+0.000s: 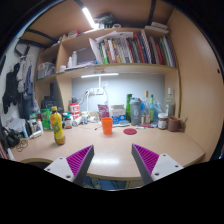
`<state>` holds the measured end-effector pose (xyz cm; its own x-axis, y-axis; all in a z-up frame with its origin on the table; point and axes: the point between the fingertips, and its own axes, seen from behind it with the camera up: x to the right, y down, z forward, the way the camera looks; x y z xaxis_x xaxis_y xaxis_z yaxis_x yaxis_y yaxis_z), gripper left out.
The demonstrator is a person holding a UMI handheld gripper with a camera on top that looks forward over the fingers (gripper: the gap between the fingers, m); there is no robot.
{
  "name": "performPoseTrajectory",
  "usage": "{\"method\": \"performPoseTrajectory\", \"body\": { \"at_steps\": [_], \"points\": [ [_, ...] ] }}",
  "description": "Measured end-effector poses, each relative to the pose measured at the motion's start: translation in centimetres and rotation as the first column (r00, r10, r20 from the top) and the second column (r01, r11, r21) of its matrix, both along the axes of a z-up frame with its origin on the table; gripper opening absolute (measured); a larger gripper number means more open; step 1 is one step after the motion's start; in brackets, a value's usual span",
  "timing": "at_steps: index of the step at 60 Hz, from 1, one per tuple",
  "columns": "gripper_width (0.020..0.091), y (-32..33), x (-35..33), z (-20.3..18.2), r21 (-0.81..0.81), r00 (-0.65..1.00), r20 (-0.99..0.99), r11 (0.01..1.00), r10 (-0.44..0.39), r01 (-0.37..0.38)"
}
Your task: Pour water
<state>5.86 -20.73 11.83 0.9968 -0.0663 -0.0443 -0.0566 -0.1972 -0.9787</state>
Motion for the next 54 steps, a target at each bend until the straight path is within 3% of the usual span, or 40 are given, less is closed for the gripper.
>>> {"method": "performPoseTrajectory", "body": {
  "at_steps": [15,25,33,54],
  "points": [
    [0.0839,0.3,0.3,0.3,0.013,0.999,0.03,1.0,-0.021,0.021],
    [0.0838,1.2,-2.1,0.4,0.036,0.999,0.021,0.999,0.026,-0.027],
    [0.084,3.7,-6.2,-0.3,0.027,0.999,0.002,0.998,0.051,-0.051],
    [0.0833,13.4,-25.2,-1.0,0.051,0.972,0.01,0.971,0.234,-0.235]
  ]
}}
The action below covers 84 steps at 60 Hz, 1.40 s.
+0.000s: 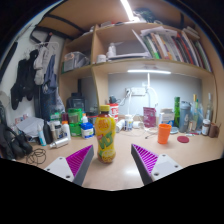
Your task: Pour water
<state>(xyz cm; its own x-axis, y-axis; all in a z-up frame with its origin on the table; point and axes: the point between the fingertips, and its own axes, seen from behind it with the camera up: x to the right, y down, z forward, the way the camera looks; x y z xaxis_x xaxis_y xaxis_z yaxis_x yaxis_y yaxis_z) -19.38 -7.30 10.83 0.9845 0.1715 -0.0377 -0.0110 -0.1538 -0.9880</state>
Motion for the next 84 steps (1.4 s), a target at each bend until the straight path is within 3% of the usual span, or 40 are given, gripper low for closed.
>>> {"method": "performPoseTrajectory", "body": {
  "at_steps": [21,23,27,31,41,48,54,60,69,77,84],
  "points": [
    [0.0823,10.8,-3.9,-2.8,-0.062,0.997,0.022,0.995,-0.072,0.073],
    [0.0802,11.6,-4.0,-2.9,-0.064,0.997,0.025,0.995,-0.078,0.079],
    [0.05,12.6,-3.9,-3.3,-0.083,0.995,0.035,0.992,-0.091,0.094],
    [0.0469,12.9,-3.5,-3.4,-0.087,0.993,0.039,0.99,-0.107,0.11],
    [0.0386,13.3,-4.3,-3.2,-0.052,0.998,0.044,0.997,-0.047,0.049],
    [0.0383,13.7,-4.9,-2.4,-0.012,1.0,0.028,1.0,0.009,-0.009],
    [0.0385,14.8,-4.7,0.7,0.045,0.999,-0.029,0.998,0.044,-0.043],
    [0.0383,16.5,-3.0,5.9,0.109,0.972,-0.217,0.992,0.093,-0.07],
    [0.0382,19.9,2.3,10.5,0.073,0.756,-0.644,0.993,0.12,-0.095],
    [0.0384,22.7,6.1,9.8,-0.009,0.399,-0.916,0.991,0.046,-0.135],
    [0.0383,24.0,7.9,9.0,-0.023,0.041,-0.999,0.974,-0.014,-0.223]
  ]
}}
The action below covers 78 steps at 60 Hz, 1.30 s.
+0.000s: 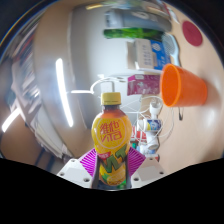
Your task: Pour water
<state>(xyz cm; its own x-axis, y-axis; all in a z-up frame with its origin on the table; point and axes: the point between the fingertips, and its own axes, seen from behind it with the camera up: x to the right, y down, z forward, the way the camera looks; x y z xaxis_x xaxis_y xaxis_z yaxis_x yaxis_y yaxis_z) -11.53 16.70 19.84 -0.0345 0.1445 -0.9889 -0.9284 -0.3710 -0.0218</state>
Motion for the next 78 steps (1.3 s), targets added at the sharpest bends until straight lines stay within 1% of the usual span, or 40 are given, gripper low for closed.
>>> {"method": "performPoseTrajectory", "body": {
  "at_steps": [3,8,14,22,31,40,45,49,53,56,57,59,62,64,67,69,72,74,78],
  "points": [
    [0.0381,0.6,0.6,-0.7,-0.039,0.99,-0.139,0.999,0.03,-0.036],
    [0.038,1.1,1.9,-1.2,-0.06,0.948,-0.315,0.996,0.051,-0.073],
    [0.0381,0.9,3.0,-1.1,-0.069,0.89,-0.453,0.994,0.048,-0.088],
    [0.0382,0.5,4.7,0.8,-0.048,0.762,-0.646,0.994,0.044,-0.098],
    [0.0382,0.3,5.2,1.3,-0.053,0.679,-0.733,0.992,0.04,-0.116],
    [0.0383,0.3,4.9,1.1,-0.062,0.709,-0.704,0.991,0.042,-0.12],
    [0.0381,-0.1,4.0,2.1,-0.032,0.788,-0.61,0.992,0.081,-0.126],
    [0.0381,-0.8,3.6,3.3,0.005,0.897,-0.432,0.995,0.095,-0.103],
    [0.0379,-1.7,4.3,5.5,0.09,0.99,-0.132,0.995,0.056,-0.045],
    [0.0381,-2.8,5.2,8.3,0.201,0.993,0.115,0.979,-0.006,-0.017],
    [0.0382,-3.9,5.9,8.9,0.261,0.98,0.195,0.965,-0.032,-0.02],
    [0.0383,-4.4,6.8,11.0,0.31,0.934,0.337,0.951,-0.119,0.01],
    [0.0381,-5.0,10.0,13.2,0.401,0.817,0.507,0.914,-0.275,0.059],
    [0.0383,-5.4,13.1,14.0,0.465,0.716,0.586,0.881,-0.378,0.085],
    [0.0382,-6.0,17.1,15.1,0.524,0.558,0.668,0.844,-0.491,0.115],
    [0.0384,-6.1,18.0,16.2,0.533,0.461,0.711,0.835,-0.53,0.138],
    [0.0383,-6.1,21.1,15.5,0.547,0.345,0.749,0.822,-0.566,0.16],
    [0.0382,-5.4,24.0,13.6,0.546,0.277,0.775,0.823,-0.568,0.159],
    [0.0383,-3.9,27.6,8.6,0.477,0.192,0.84,0.86,-0.507,0.182]
  ]
}}
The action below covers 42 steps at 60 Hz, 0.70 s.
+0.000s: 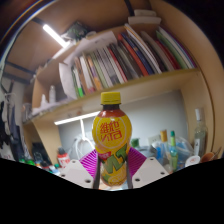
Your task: Pour water
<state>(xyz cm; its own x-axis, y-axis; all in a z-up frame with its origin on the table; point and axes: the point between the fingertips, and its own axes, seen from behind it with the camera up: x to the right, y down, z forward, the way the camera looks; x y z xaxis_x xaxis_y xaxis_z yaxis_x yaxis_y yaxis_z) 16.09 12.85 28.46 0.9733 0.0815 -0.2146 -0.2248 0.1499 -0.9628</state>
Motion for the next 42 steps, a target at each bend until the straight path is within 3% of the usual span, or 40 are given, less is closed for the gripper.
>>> {"method": "performPoseTrajectory", "body": {
  "at_steps": [9,14,21,28,42],
  "points": [
    [0.0384,3.8,4.6,-12.3,-0.221,0.997,0.071,0.974,-0.043,0.058],
    [0.0385,4.7,4.8,-16.2,-0.273,0.995,0.095,0.96,-0.028,0.053],
    [0.0386,5.5,3.7,-18.6,-0.29,0.992,0.124,0.957,0.007,0.029],
    [0.039,6.1,3.7,-20.8,-0.325,0.979,0.205,0.944,0.008,0.06],
    [0.0417,6.3,4.0,-20.6,-0.296,0.984,0.177,0.953,-0.012,0.065]
  ]
}}
